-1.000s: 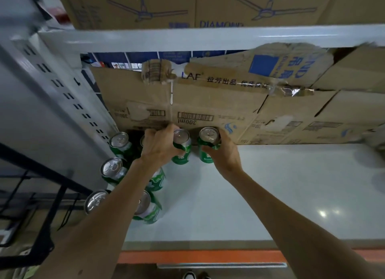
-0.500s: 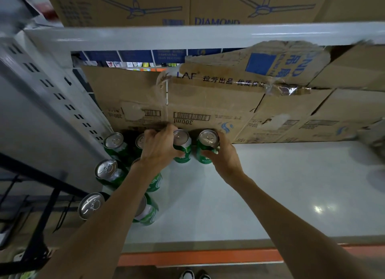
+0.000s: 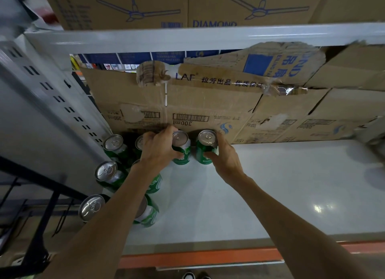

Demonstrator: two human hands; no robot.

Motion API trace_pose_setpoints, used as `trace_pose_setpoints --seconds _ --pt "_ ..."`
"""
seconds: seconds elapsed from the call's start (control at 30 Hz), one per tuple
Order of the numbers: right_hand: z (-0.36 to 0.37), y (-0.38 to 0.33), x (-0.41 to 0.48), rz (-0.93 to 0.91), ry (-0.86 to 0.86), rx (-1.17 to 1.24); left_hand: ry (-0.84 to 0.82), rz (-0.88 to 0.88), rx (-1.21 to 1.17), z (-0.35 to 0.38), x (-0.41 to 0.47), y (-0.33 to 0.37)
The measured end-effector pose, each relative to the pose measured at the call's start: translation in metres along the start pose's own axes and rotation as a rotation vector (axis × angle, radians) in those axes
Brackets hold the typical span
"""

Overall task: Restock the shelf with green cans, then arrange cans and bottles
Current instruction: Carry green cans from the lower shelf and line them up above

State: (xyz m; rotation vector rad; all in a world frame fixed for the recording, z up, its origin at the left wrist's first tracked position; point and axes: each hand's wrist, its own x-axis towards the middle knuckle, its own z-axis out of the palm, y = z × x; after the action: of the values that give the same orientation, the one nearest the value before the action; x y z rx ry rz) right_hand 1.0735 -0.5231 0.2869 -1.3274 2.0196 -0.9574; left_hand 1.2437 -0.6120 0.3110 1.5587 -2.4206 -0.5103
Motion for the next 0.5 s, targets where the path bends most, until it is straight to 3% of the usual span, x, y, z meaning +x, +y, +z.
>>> trace_pose_setpoints --seconds 0.5 --pt "0.0000 -0.0007 -0.0008 0.013 -0.003 0.020 -0.010 0.015 0.026 0.0009 0.0002 -0.0008"
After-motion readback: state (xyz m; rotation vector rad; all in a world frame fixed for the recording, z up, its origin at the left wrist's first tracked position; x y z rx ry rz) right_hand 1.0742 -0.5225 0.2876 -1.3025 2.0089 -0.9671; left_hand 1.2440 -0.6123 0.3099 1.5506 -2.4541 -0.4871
